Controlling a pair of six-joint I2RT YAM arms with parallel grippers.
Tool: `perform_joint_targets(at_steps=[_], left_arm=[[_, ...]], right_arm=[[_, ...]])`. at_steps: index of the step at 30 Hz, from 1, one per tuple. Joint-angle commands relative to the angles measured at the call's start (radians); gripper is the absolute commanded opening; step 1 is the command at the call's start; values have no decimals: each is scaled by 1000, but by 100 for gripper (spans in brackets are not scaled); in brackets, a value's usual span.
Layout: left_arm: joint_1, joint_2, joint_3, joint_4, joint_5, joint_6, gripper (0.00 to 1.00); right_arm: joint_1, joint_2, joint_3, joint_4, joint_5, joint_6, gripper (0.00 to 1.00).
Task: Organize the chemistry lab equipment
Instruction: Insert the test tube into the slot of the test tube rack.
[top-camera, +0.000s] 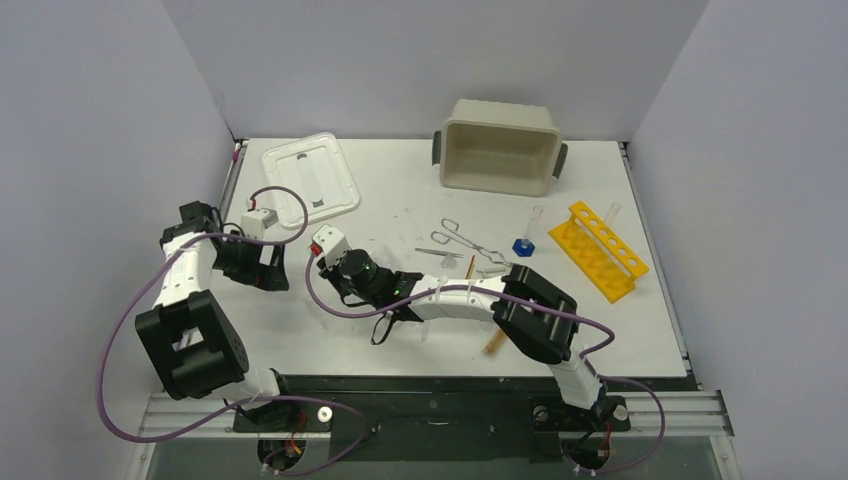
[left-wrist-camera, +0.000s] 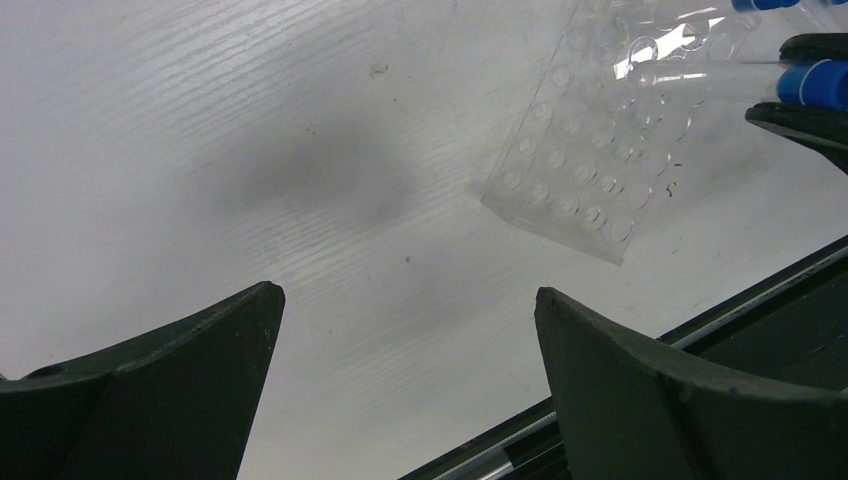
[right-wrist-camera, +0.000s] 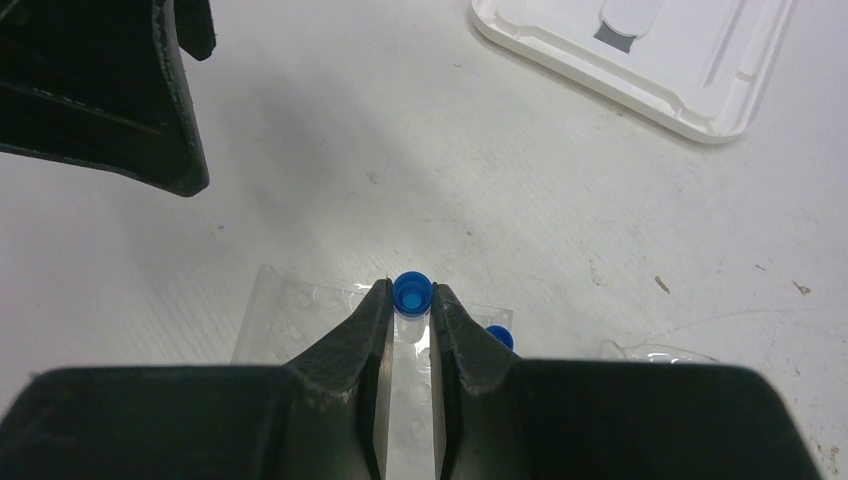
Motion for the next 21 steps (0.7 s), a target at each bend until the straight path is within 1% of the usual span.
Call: perform_joint_targets(at_steps=[1,14,21], left_arm=[[12,13,48,2,48,17,97],[13,7,54,-8,49,15,97],[14,12,53,-2,45,11,97]], right_arm=[[-11,25,-17,83,36,-5,0],[-12,41,-29,96,28,6,0],[-6,22,-45,94,19,3,0]])
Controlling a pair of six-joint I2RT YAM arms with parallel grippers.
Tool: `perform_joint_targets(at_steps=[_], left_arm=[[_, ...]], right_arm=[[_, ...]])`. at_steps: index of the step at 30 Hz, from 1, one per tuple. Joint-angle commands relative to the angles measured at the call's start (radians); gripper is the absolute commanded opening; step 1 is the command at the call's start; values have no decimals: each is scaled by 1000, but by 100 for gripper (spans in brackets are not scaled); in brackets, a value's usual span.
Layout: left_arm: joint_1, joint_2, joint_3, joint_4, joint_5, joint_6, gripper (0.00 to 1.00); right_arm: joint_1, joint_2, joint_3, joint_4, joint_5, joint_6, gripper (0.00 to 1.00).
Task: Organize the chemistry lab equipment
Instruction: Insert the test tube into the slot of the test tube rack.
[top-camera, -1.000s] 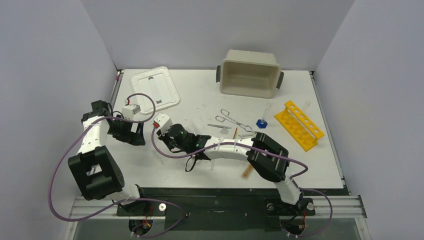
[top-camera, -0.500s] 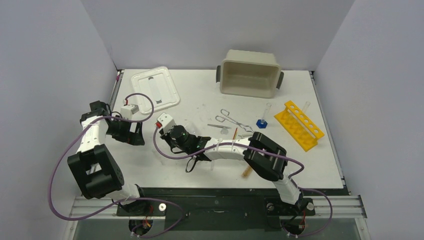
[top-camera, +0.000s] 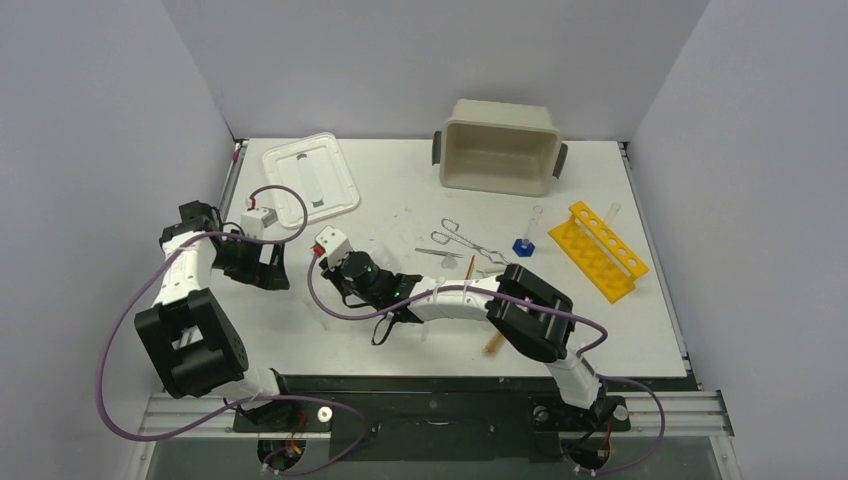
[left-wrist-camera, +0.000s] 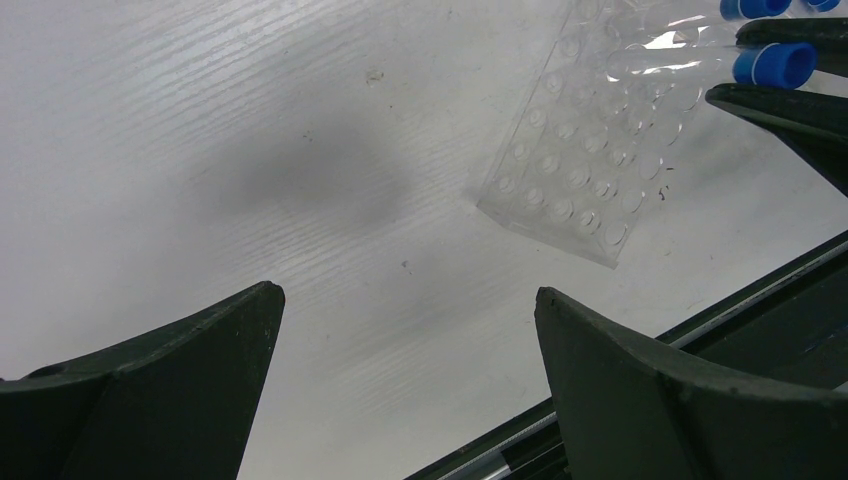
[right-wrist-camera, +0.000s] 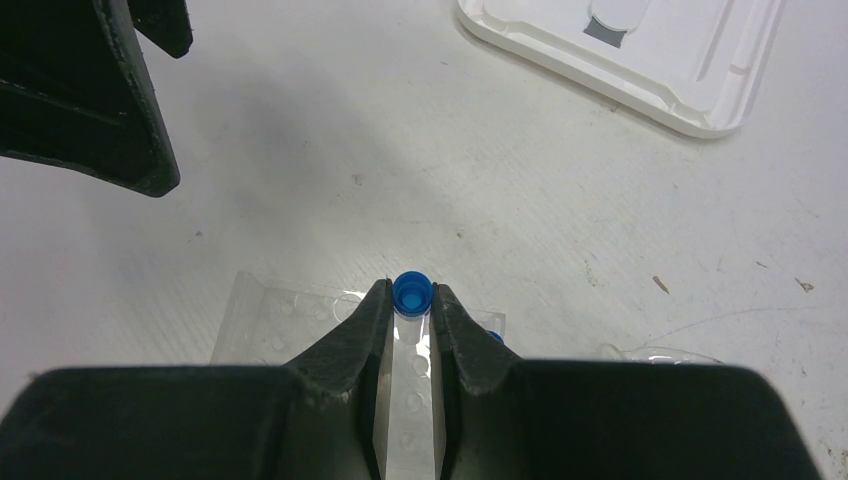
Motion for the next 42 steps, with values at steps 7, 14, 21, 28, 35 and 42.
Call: perform_joint_targets(at_steps=[7,14,21,28,35,42], left_arm=[[11,-3,37,6,24,13,97],[15,-1,31,11,24,14,97],[20,2,32,13,28,14,97],[21,0,32,13,29,13,97],[26,1,32,13,28,14,97],[27,5,36,9,28,16,97]], right_arm=[[10,-32,-32,30,8,-6,0],[23,-58,-37,24,16,-11,0],[37,-85,-51,23,22,-24,0],[38,-65,-45,12,13,-15,0],[36,-43,-28,0,3,-12,0],[31,-22,-23,6,-5,5,0]])
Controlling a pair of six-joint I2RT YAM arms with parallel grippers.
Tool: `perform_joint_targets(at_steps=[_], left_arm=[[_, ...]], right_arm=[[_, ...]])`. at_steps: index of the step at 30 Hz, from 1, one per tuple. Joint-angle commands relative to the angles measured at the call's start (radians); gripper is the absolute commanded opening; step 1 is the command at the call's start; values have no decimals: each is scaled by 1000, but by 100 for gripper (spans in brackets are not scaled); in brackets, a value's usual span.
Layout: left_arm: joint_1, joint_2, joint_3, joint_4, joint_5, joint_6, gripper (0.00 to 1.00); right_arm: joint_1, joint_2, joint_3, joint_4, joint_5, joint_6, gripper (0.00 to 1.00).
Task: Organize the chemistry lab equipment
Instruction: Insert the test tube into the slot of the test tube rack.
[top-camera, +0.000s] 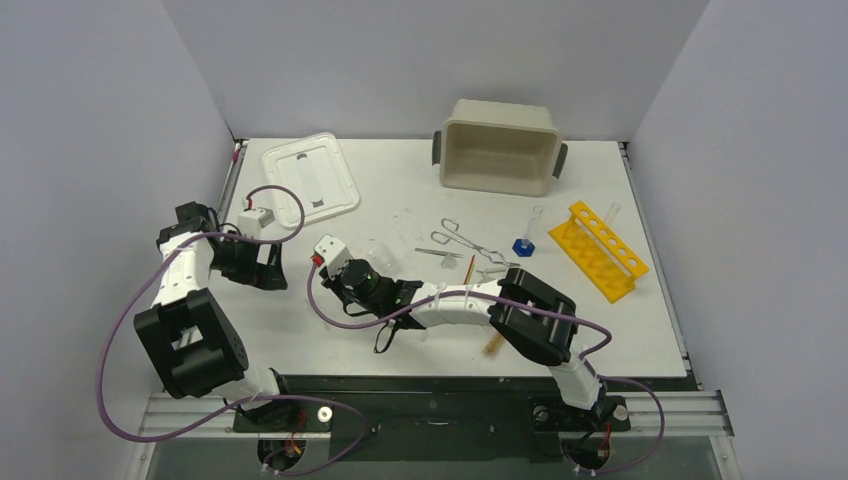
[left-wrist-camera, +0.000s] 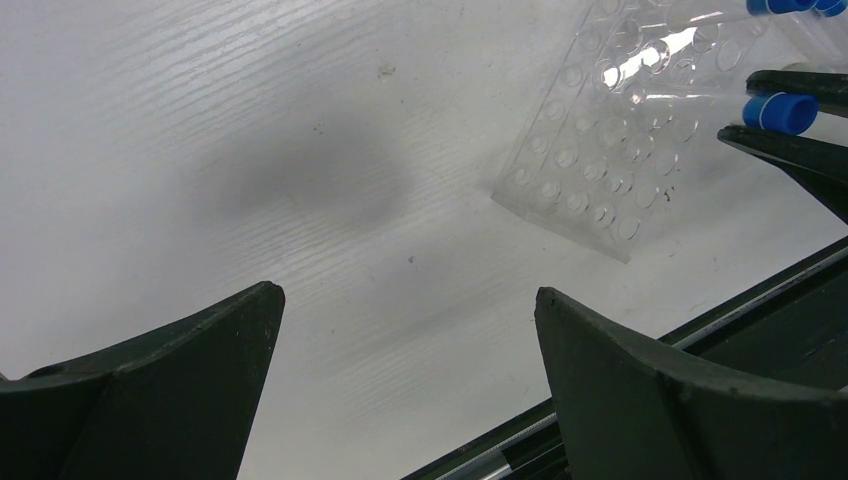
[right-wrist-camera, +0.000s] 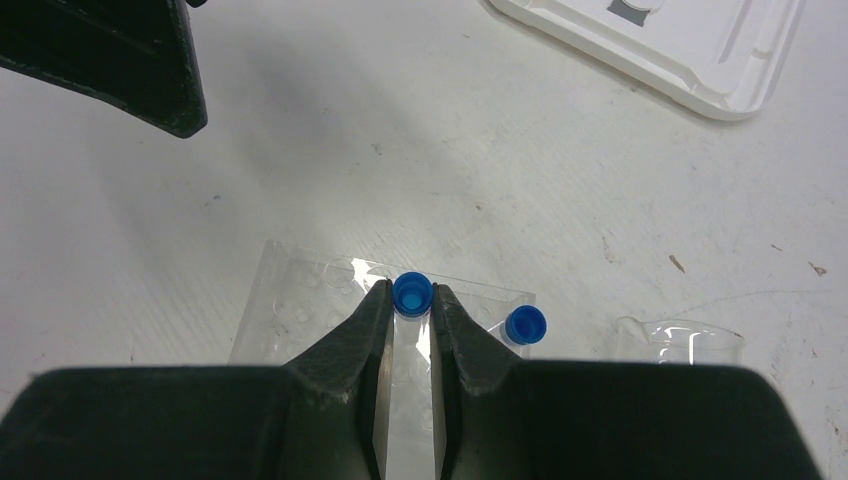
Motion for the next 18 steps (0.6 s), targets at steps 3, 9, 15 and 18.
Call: perform_joint_targets(at_steps=[3,9,15,18], left_arm=[[10,4,37,8,28,17,97],[16,4,45,4,28,22,97],[20,6,55,-6,30,25,97],[20,2,58,-9,35,25,97]], right_arm=[[-5,13,21,18,-20,35,0],[-19,20,22,7,-41,55,9],[-18,-8,-4,27,-21,42,27],[-16,-30,-8,25,-1,28,37]])
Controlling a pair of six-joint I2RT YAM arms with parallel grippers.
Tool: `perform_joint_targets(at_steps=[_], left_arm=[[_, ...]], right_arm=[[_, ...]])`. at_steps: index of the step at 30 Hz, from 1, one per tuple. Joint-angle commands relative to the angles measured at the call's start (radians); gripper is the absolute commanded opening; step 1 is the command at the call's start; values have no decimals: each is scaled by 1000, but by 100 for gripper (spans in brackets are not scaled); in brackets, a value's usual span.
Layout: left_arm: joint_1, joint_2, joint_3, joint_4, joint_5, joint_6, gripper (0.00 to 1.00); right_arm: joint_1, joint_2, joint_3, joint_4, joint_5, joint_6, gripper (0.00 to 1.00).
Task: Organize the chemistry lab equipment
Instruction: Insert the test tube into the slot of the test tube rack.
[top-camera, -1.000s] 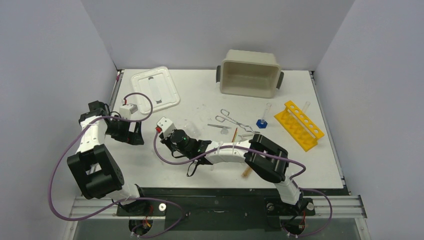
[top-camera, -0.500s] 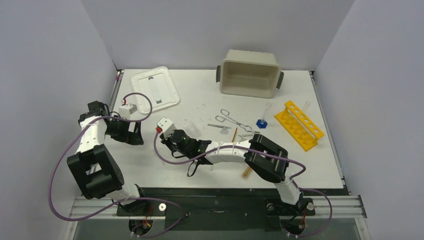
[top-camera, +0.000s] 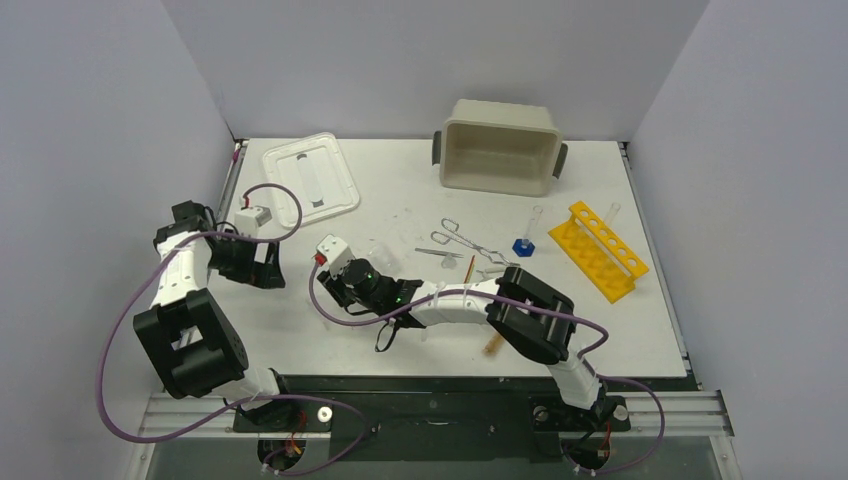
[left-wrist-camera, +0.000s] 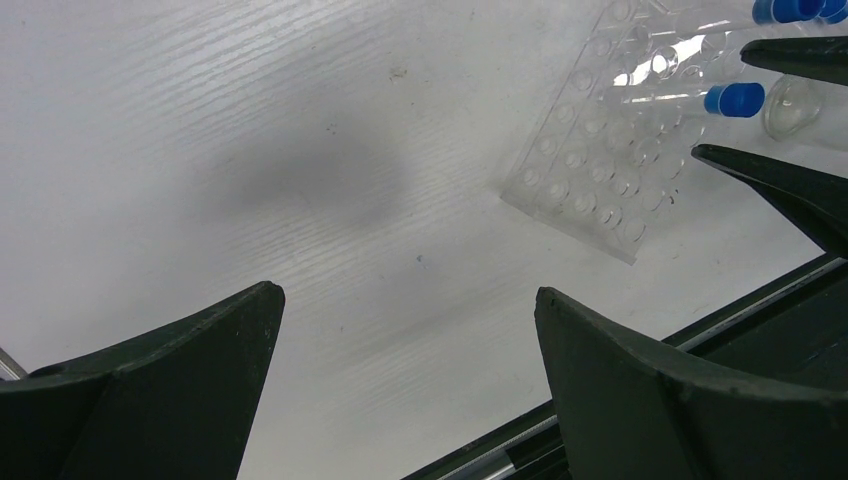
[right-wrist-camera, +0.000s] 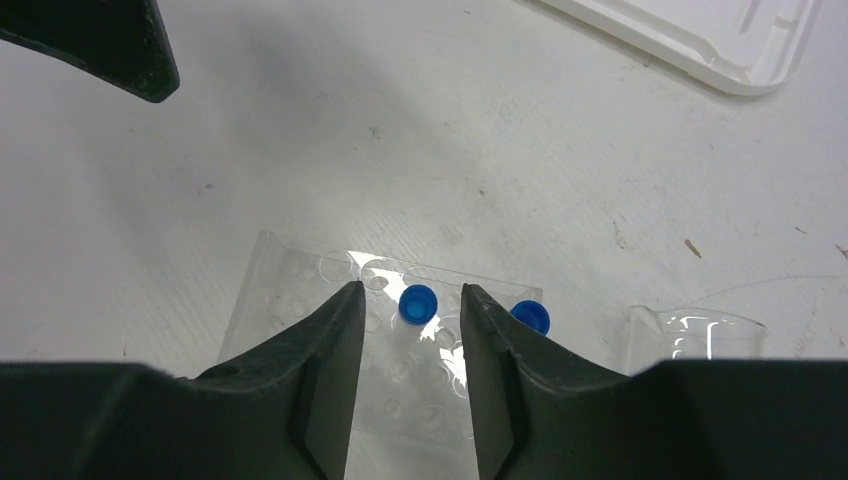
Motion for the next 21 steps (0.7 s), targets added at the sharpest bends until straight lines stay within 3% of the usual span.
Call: perform_joint_targets(at_steps=[1,10,16,21], left_arm=[[8,-1,48,-6,37,21,97],[8,-18,75,-23,50,19,97],[8,-41,109,-52,70,13,97],[8,-66,141,-91,78,23,97]], right_arm=[[-2,-50,-6,31,25,-16,40],[13,-200,-14,-18,64,-30,42],[14,-368,12,-275,104,-2,43],[-7,-484,-31,-522,250,112,45]])
